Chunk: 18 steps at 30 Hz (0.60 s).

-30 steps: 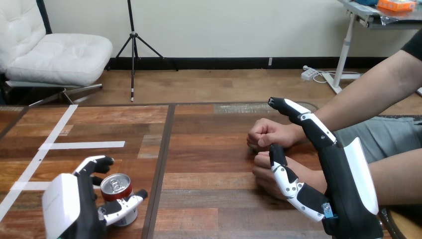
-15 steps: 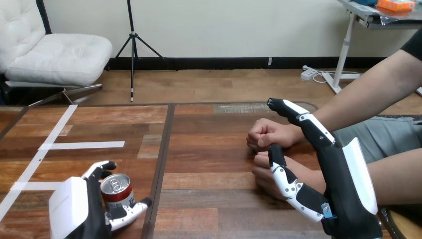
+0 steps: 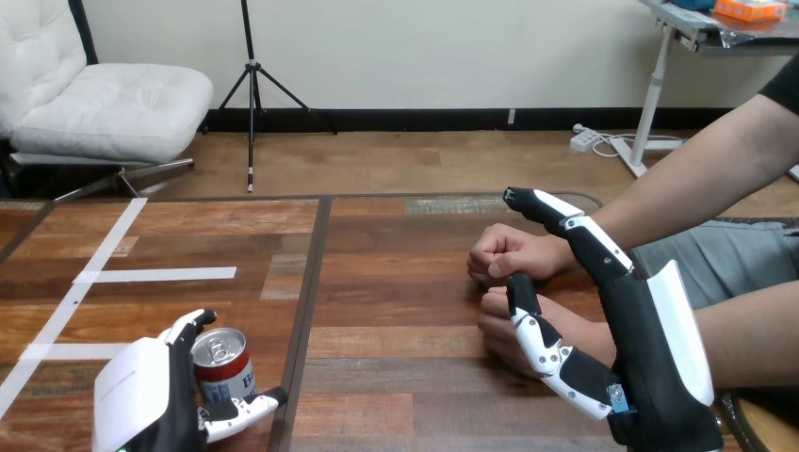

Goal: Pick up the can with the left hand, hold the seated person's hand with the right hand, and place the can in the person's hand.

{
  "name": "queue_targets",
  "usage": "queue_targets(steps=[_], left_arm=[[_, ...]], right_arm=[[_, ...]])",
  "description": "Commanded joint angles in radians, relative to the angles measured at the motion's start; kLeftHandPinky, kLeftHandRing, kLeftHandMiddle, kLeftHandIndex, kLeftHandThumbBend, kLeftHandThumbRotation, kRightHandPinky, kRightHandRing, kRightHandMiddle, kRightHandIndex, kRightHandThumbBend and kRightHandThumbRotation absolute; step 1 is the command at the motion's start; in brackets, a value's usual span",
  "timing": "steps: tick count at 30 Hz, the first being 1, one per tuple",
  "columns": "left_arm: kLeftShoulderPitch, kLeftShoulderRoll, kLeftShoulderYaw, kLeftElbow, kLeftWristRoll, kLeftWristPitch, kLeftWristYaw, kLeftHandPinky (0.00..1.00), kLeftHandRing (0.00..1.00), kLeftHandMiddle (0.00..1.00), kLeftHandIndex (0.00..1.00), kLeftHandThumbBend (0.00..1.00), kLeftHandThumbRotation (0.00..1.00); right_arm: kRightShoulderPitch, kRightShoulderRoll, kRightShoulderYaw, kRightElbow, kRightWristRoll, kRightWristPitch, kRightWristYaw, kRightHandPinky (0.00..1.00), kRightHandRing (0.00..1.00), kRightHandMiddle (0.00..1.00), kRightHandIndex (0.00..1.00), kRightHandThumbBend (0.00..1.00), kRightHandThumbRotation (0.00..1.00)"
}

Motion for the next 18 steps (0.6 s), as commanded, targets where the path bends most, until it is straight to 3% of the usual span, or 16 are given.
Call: queue_targets(steps=[1, 11, 18], left_arm=[[-0.033, 0.027, -0.021, -0.04, 0.009, 0.004, -0.013, 0.55, 0.76, 0.81, 0.8, 0.97, 0.28], [-0.03, 0.032, -0.026, -0.049, 0.01, 0.014, -0.025, 0.53, 0.73, 0.79, 0.77, 0.98, 0.28], [-0.028, 0.026, -0.022, -0.046, 0.001, -0.001, -0.001, 0.48, 0.67, 0.74, 0.72, 0.95, 0.25]], right_arm=[[-0.036, -0.005, 0.0, -0.039, 0.004, -0.007, 0.001, 0.86, 0.84, 0.83, 0.81, 0.21, 0.0], [-0.03, -0.005, -0.001, -0.045, 0.004, -0.002, 0.004, 0.86, 0.84, 0.83, 0.81, 0.21, 0.0], [-0.028, -0.004, -0.002, -0.044, 0.003, -0.007, 0.003, 0.86, 0.84, 0.83, 0.81, 0.21, 0.0]])
